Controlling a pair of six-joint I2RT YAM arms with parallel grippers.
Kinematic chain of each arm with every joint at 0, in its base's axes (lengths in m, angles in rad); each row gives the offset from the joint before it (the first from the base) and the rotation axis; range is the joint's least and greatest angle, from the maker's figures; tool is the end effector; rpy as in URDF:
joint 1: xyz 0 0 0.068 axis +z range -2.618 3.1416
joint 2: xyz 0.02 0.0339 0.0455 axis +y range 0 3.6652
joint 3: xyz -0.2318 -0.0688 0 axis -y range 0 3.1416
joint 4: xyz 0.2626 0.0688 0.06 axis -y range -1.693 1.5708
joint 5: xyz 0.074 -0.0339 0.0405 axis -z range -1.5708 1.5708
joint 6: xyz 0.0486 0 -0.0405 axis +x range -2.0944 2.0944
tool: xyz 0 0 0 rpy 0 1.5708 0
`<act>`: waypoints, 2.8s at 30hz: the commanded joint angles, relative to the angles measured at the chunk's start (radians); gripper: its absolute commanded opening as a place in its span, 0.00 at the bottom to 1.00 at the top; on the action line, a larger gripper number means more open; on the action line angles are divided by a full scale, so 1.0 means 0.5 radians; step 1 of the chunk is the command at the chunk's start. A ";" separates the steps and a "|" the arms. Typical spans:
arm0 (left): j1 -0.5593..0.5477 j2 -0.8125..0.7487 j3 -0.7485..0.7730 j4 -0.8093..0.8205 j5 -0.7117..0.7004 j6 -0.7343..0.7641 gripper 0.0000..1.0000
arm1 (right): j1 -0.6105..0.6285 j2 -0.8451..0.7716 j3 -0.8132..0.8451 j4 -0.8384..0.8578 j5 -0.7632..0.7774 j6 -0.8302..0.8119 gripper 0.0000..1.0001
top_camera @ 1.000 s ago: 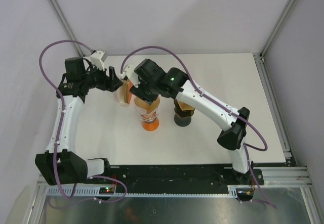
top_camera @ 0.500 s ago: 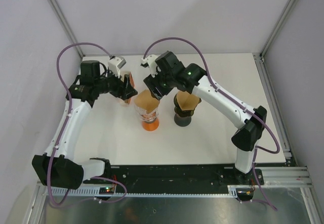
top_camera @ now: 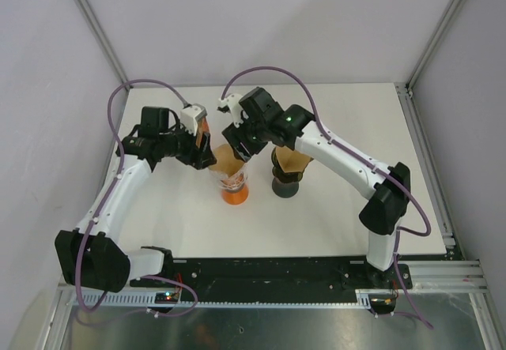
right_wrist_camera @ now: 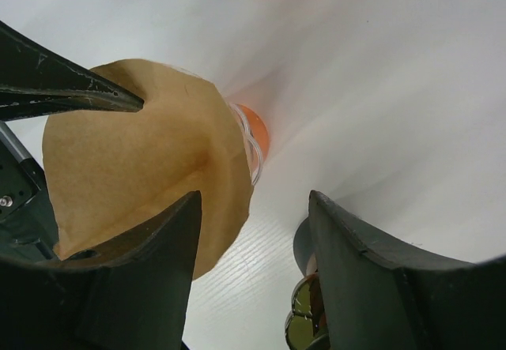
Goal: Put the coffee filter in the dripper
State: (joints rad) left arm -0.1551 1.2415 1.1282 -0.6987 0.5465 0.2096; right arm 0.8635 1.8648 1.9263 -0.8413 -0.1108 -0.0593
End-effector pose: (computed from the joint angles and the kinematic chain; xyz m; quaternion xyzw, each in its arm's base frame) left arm 0.2848 -0.0701 0.2789 0.2605 0.8615 -0.2409 0.3633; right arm 0.2770 0.3323 0.3254 -0.4293 0.8155 0.1976 0.3340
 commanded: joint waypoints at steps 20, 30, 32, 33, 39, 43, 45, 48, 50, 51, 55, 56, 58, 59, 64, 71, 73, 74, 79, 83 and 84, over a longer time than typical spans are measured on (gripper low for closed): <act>-0.009 -0.047 0.027 0.022 0.016 0.095 0.77 | -0.052 -0.016 -0.148 0.168 -0.056 -0.012 0.62; -0.009 -0.046 0.130 0.020 0.098 0.064 0.79 | -0.032 -0.017 -0.057 0.140 -0.083 -0.037 0.62; -0.009 -0.046 0.148 0.022 0.118 0.055 0.80 | -0.026 -0.013 -0.027 0.133 -0.078 -0.042 0.62; -0.009 -0.047 0.155 0.023 0.128 0.053 0.80 | -0.025 -0.009 -0.010 0.132 -0.075 -0.045 0.62; -0.009 -0.053 0.185 0.020 0.112 0.049 0.80 | -0.013 -0.003 0.085 0.099 -0.041 -0.061 0.63; -0.005 -0.061 0.236 0.021 0.078 0.048 0.81 | -0.013 -0.017 0.159 0.080 -0.015 -0.082 0.64; 0.009 -0.060 0.286 0.020 0.045 0.042 0.81 | -0.014 -0.026 0.208 0.074 0.000 -0.097 0.65; 0.062 -0.049 0.377 0.026 -0.007 0.026 0.82 | -0.029 -0.065 0.269 0.084 0.022 -0.112 0.67; 0.137 -0.037 0.431 0.042 -0.023 0.003 0.83 | -0.062 -0.111 0.277 0.113 0.047 -0.108 0.68; 0.187 -0.028 0.451 0.051 -0.023 -0.009 0.83 | -0.089 -0.133 0.274 0.131 0.059 -0.099 0.68; 0.416 -0.011 0.483 0.129 -0.041 -0.040 0.83 | -0.236 -0.295 0.168 0.216 0.100 -0.039 0.70; 0.461 -0.007 0.469 0.160 -0.058 -0.049 0.83 | -0.289 -0.342 0.124 0.258 0.104 -0.020 0.70; 0.558 -0.012 0.424 0.254 -0.102 -0.073 0.84 | -0.402 -0.465 -0.021 0.365 0.109 0.019 0.71; 0.587 -0.016 0.392 0.307 -0.150 -0.085 0.84 | -0.463 -0.547 -0.133 0.435 0.111 0.041 0.73; 0.660 -0.090 0.063 0.810 -0.516 -0.139 0.91 | -0.964 -0.865 -0.655 0.851 -0.029 0.256 0.82; 0.752 -0.061 -0.362 1.478 -0.680 -0.231 0.99 | -1.506 -1.012 -1.126 1.050 0.102 0.355 0.99; 0.771 -0.038 -0.493 1.675 -0.700 -0.277 1.00 | -1.592 -1.018 -1.233 1.117 0.154 0.374 0.99; 0.778 -0.030 -0.558 1.765 -0.706 -0.291 1.00 | -1.626 -1.024 -1.283 1.155 0.177 0.387 0.99; 0.788 0.007 -0.917 2.246 -0.708 -0.373 1.00 | -1.733 -1.118 -1.709 1.525 0.295 0.408 0.99; 0.789 0.084 -1.102 2.474 -0.692 -0.474 0.99 | -1.774 -1.220 -2.111 1.944 0.333 0.350 0.99; 0.789 0.101 -1.142 2.562 -0.690 -0.508 1.00 | -1.778 -1.240 -2.216 2.033 0.345 0.340 0.99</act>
State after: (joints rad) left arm 0.2314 1.2655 0.6170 0.3359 0.2111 0.0303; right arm -0.0139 1.3144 0.9348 -0.0952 0.0132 0.1230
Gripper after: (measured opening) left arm 0.995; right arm 0.992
